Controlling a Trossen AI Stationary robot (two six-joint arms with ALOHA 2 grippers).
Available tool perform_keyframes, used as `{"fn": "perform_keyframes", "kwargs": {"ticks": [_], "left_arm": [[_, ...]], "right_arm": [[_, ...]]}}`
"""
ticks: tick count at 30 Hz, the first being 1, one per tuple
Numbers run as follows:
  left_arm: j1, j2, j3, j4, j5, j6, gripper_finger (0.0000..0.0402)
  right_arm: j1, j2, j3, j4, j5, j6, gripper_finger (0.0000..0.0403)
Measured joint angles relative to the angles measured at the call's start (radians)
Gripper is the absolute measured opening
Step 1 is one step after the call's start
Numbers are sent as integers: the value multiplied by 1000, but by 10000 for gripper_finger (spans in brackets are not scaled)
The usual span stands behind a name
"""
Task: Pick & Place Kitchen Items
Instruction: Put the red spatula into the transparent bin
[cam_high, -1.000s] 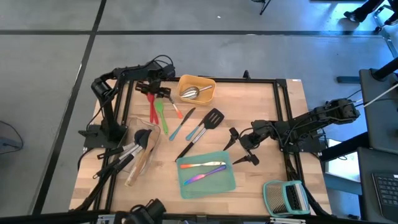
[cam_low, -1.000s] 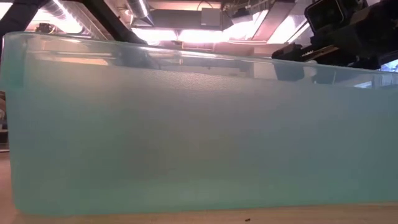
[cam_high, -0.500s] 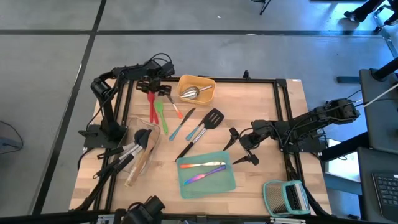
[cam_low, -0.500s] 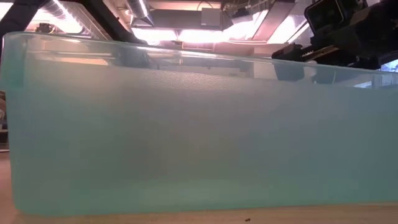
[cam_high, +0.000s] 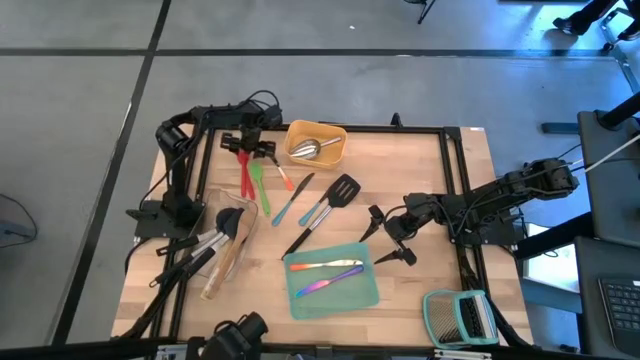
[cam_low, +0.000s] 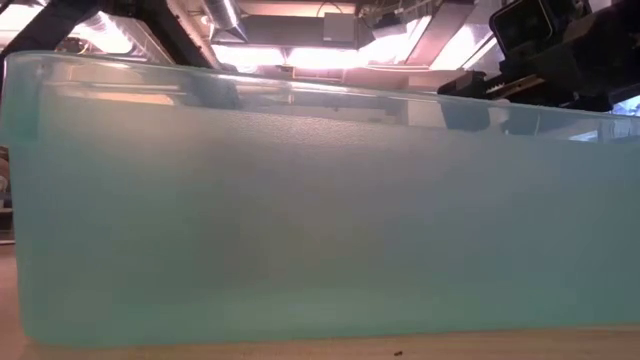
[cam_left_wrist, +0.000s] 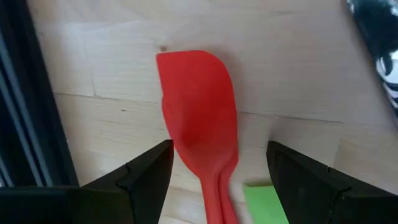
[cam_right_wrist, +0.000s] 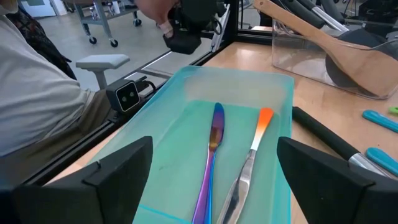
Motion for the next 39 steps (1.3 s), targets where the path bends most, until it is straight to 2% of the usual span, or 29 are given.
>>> {"fn": "perform_keyframes", "kwargs": {"ticks": [24, 29, 39], "left_arm": [[46, 17, 1, -2, 2, -23, 248], [61, 22, -2, -6, -44, -34, 213], [73, 22, -2, 3, -25, -25, 114]], "right_arm": [[0, 0, 0, -10, 0, 0, 346], [0, 0, 0, -12, 0, 0, 346], [0, 0, 0, -17, 0, 0, 346]]}}
